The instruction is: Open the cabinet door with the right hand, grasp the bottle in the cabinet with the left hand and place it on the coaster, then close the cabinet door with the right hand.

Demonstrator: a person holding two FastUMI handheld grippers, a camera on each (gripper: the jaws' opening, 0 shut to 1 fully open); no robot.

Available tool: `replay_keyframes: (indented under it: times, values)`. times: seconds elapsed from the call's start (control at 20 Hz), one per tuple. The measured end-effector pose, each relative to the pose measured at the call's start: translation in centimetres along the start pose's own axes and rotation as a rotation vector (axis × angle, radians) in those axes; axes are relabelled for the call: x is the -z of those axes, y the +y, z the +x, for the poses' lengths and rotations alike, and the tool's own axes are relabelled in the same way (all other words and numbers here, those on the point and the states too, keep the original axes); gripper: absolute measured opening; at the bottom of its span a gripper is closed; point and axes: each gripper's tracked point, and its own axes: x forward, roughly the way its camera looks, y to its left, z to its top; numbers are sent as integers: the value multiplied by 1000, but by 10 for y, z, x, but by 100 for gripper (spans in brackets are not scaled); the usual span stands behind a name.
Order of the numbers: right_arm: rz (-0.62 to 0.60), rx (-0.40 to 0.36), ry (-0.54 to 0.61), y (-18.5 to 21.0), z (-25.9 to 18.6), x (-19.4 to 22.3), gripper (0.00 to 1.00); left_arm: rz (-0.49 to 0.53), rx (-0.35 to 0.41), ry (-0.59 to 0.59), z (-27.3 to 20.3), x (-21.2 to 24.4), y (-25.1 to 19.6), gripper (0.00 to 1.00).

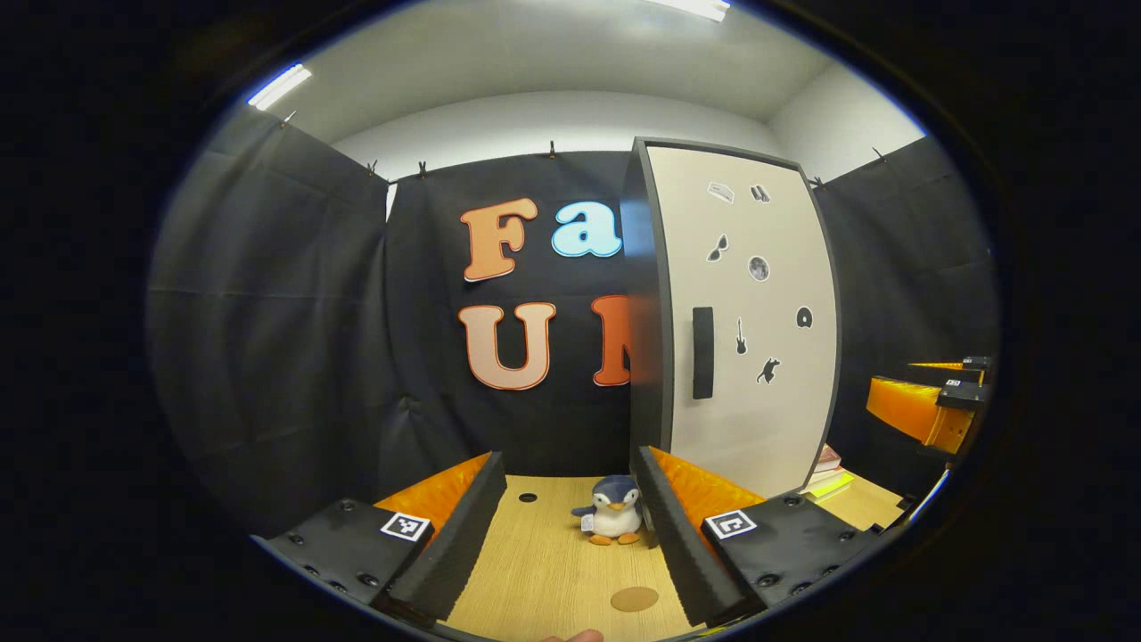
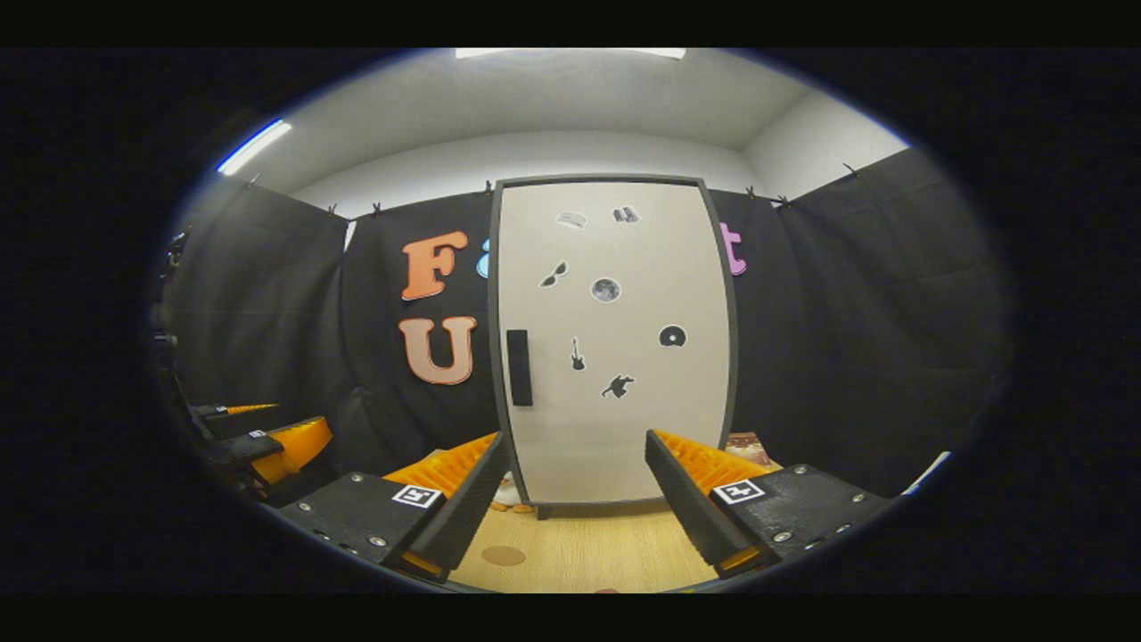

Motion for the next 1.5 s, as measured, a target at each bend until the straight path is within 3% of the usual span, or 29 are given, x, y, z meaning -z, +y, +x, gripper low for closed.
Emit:
replay_keyframes:
  times: [0.25, 0.3, 0.35, 0.85, 0.95, 1.0, 1.05, 1.25, 1.3, 1.35, 1.5]
  values:
    - [-12, -23, 5, 12, 15, 1, 95, -6, 1, 12, 2, 5, 3, 94]
    - [-14, -30, 2, 16, 20, 0, 89, -5, -1, 11, 2, 5, 3, 94]
    - [-16, -39, -3, 22, 25, -2, 95, -2, -5, 10, 2, 4, 6, 96]
    - [-41, -103, -45, 71, 114, -26, 95, -19, -18, 52, 11, 20, 22, 94]
    - [-37, -103, -49, 76, 137, -31, 95, -19, -31, 58, 14, 24, 30, 95]
    - [-41, -98, -51, 77, 147, -32, 89, -19, -37, 60, 16, 25, 34, 96]
    - [-45, -95, -54, 78, 158, -31, 95, -23, -41, 59, 18, 26, 37, 96]
    - [-34, -88, -38, 84, 197, -20, 100, -43, -52, 74, 23, 35, 46, 95]
    - [-30, -84, -36, 83, 207, -19, 95, -44, -56, 79, 24, 37, 49, 94]
    - [-26, -75, -36, 81, 217, -19, 100, -46, -60, 79, 25, 38, 52, 94]
    - [-28, -56, -29, 79, 242, -13, 95, -42, -74, 92, 29, 43, 58, 96]
